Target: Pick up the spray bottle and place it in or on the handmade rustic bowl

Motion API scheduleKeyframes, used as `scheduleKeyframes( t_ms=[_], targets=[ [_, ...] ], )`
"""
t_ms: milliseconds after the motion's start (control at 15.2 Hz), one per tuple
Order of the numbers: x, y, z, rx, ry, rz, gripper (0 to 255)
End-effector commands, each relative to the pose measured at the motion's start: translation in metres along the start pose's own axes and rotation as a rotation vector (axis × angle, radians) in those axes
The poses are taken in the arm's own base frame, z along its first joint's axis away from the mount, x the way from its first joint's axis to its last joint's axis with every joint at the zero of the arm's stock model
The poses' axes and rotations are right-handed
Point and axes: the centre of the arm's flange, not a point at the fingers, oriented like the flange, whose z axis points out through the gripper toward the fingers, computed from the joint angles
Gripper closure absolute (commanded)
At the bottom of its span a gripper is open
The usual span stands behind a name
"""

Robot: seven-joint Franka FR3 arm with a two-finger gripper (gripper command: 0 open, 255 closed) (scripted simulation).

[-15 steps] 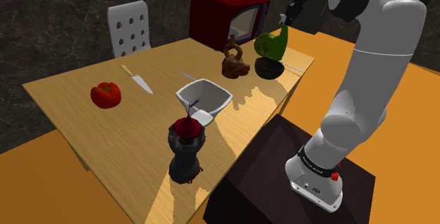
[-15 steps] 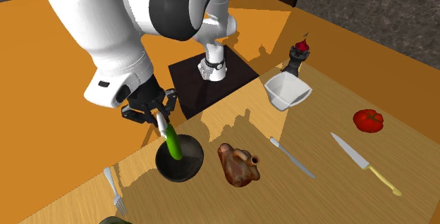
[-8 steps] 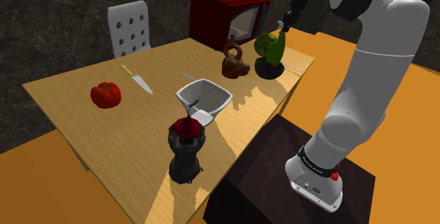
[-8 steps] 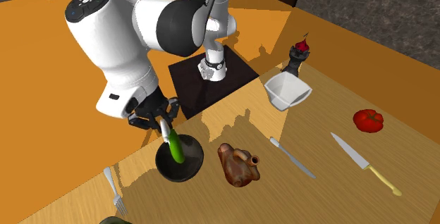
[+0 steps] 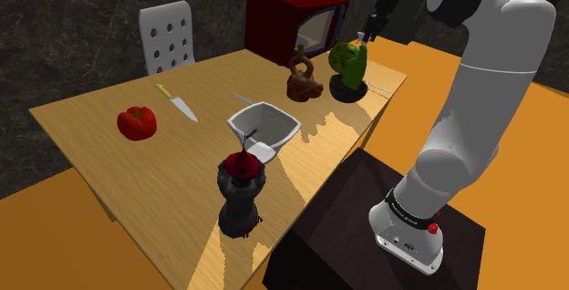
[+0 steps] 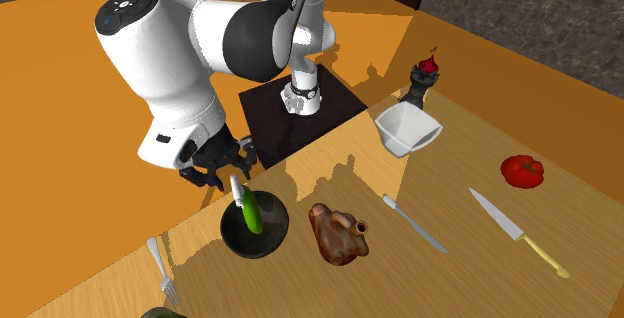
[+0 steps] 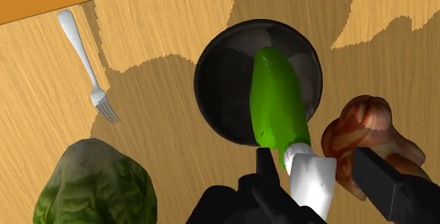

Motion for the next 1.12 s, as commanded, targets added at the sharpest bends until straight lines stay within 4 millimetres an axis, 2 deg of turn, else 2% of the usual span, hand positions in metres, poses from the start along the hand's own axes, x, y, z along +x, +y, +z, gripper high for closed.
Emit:
scheduleKeyframes(
  t_ms=[0,264,528,1056],
  targets=[
    [0.000,0.000,0.000,0.000,0.000,0.000,0],
    [0.000,0.000,0.000,0.000,0.000,0.000,0],
    [0.000,0.000,-0.050,0.000,0.000,0.000,0],
    [0.000,0.000,-0.050,0.000,0.000,0.000,0]
  ],
)
